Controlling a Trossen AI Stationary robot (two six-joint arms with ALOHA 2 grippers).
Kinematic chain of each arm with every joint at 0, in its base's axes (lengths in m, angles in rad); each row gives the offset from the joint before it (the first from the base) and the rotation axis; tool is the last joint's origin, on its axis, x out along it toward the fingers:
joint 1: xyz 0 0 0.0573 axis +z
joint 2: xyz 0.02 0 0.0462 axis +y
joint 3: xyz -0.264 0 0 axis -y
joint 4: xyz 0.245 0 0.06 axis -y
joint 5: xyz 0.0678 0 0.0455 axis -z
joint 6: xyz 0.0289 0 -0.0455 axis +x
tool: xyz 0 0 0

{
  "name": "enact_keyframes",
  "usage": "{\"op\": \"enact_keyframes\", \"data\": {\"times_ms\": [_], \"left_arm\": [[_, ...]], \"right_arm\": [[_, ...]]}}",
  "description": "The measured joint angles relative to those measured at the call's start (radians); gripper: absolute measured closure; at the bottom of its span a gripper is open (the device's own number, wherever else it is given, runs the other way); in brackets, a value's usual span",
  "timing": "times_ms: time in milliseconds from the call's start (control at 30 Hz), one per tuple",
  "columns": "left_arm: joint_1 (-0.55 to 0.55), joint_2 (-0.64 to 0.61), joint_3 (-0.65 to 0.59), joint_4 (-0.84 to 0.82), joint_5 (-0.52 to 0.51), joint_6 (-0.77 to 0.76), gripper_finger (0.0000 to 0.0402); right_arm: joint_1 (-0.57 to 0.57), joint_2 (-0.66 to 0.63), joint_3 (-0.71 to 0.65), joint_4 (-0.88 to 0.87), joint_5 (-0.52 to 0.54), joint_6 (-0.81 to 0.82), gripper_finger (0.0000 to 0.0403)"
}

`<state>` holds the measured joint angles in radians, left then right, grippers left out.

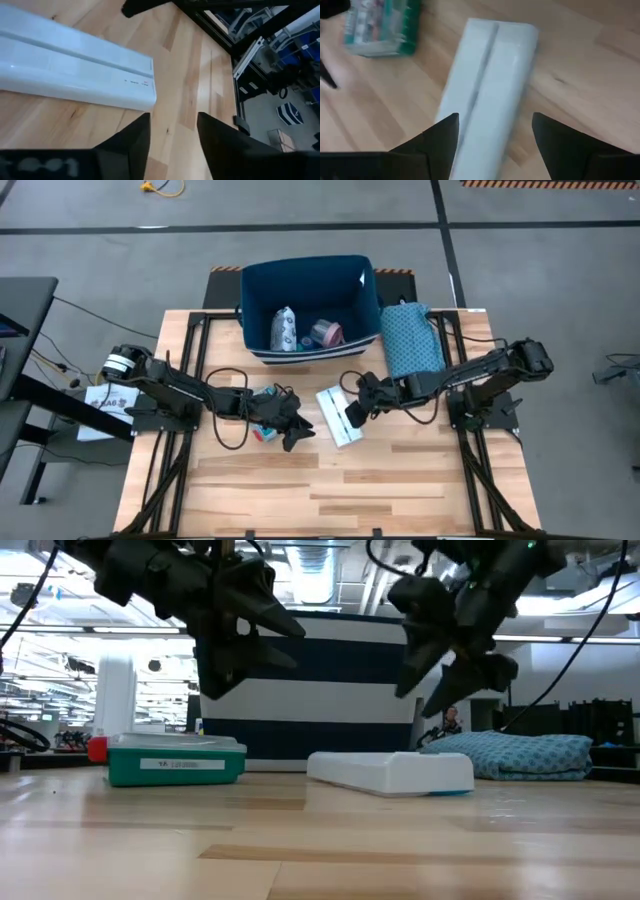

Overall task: Pack medical supplies into shirt
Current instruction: Put the pill organizer into the blue patterned shirt

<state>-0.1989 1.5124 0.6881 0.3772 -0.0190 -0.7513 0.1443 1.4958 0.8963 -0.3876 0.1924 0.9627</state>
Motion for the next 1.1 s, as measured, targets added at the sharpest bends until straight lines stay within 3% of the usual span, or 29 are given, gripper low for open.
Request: {"op": "enact_keyframes", "data": {"times_ms": [200, 500, 1100], "left_arm": [[0.006, 0.012, 0.002, 0.005, -0.004, -0.004, 0.0229], [0.017, 0.052, 0.001, 0.021, 0.03, -0.017, 0.0227], [0.05, 0.23, 0.039, 0.125, 0.035, -0.045, 0.0227]], "right_arm": [[-0.076, -0.001, -0.111, 0.163, -0.128, -0.019, 0.0158], [-0.108, -0.002, -0.226, 0.311, -0.219, -0.029, 0.0158], [-0.162, -0.002, -0.299, 0.434, -0.293, -0.098, 0.0158]]}}
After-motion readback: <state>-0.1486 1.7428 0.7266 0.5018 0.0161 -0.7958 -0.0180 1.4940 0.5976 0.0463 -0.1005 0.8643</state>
